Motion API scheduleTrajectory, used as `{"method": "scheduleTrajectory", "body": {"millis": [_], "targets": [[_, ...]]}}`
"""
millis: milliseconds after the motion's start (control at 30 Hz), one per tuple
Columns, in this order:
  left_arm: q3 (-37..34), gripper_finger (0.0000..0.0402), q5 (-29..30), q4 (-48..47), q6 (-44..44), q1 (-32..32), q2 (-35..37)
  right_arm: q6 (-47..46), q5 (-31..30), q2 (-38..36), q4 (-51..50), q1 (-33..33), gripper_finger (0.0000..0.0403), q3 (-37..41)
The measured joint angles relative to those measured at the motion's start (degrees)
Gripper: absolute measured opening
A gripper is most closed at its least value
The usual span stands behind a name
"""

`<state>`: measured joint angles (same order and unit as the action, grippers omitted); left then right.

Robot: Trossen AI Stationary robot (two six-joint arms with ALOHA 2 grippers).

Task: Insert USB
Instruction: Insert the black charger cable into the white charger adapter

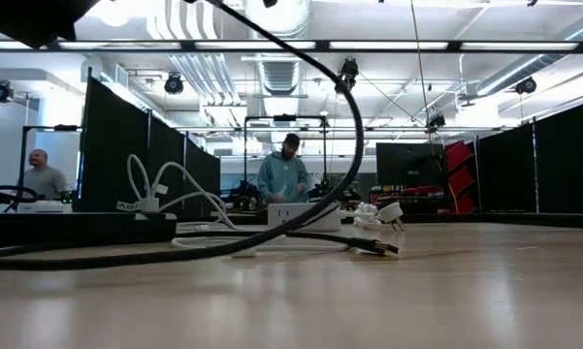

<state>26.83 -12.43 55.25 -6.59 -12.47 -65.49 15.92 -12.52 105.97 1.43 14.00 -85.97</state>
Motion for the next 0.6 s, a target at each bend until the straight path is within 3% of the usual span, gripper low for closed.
{"method": "scheduleTrajectory", "body": {"millis": [100, 267, 600], "targets": [[0.0, 0.0143, 0.56, -0.95, 0.08, -0.02, 0.02, -1.76, -4.44, -1.97, -3.23, 0.53, 0.0019, -0.02], [0.0, 0.0143, 8.24, -4.71, -0.29, 0.0, 0.02, -4.35, -7.76, -4.47, -7.59, 1.1, 0.0019, -0.02], [0.14, 0.0143, 15.07, -9.57, -0.34, -0.09, 0.23, -7.06, -8.72, -5.66, -11.27, 1.01, 0.0019, 0.09]]}}
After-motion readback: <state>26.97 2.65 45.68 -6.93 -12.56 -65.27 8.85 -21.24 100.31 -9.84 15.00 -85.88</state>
